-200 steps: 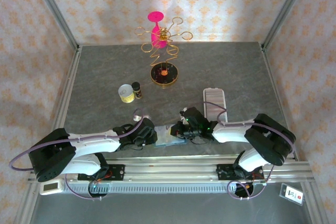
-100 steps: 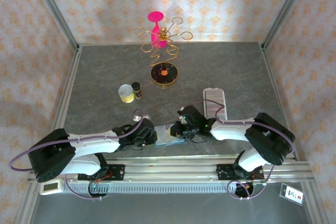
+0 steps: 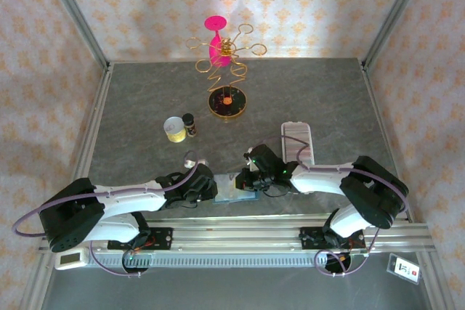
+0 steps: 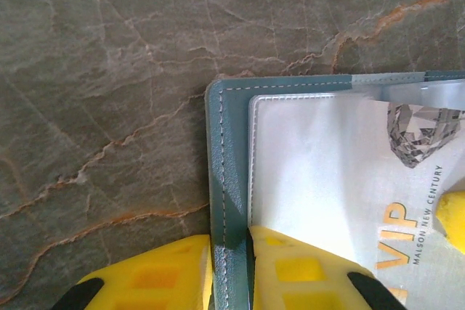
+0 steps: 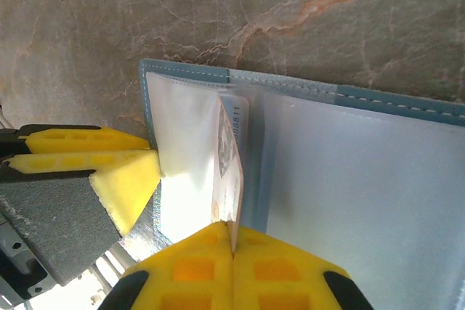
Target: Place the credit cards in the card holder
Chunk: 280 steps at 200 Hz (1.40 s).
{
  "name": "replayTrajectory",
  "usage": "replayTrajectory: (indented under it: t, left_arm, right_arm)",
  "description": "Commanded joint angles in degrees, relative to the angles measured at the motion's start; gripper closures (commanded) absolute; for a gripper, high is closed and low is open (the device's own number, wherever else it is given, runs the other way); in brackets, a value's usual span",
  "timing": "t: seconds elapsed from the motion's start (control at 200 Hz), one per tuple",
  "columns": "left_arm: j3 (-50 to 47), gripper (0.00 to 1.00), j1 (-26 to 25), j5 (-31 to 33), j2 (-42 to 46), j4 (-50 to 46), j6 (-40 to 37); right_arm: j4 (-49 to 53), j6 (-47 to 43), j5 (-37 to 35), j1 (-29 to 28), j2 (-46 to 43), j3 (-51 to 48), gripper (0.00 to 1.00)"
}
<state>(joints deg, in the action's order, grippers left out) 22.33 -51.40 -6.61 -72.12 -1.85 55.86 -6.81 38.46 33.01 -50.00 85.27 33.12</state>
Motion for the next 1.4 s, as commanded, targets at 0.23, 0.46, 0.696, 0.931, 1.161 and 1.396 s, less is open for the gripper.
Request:
replayTrajectory:
  t: [0.23, 0.46, 0.696, 0.931, 1.161, 1.396]
  left_arm:
    - [-2.37, 0.81, -1.24, -1.71, -2.3, 1.32, 0.56]
    - [-2.6, 0.81, -1.19, -1.65, -2.16, 1.74, 0.81]
    - [-2.11, 0.8, -1.16, -1.18, -2.26, 1.04, 0.28]
    - [-2.35, 0.8, -1.17, -1.14, -1.55, 0.87, 0.16]
    - [-4.1, 0.81, -1.23, -2.63, -1.26, 3.81, 0.74]
    - [-5.33, 0.8, -1.23, -3.82, -0.54, 5.8, 1.1]
  right_arm:
    - [1.22, -0.23, 3.41, -0.28, 0.6, -0.65, 1.0]
    - [1.01, -1.92, 4.6, -0.36, 3.43, 1.76, 1.0]
    - [7.11, -3.13, -1.58, -0.28, 3.53, 4.71, 0.75]
    - [10.95, -2.78, -7.55, -0.43, 1.51, 5.84, 0.84]
    - [9.06, -1.14, -5.59, -2.15, 5.3, 6.69, 0.89]
    - [6.38, 2.28, -6.47, -5.01, 6.3, 8.41, 0.9]
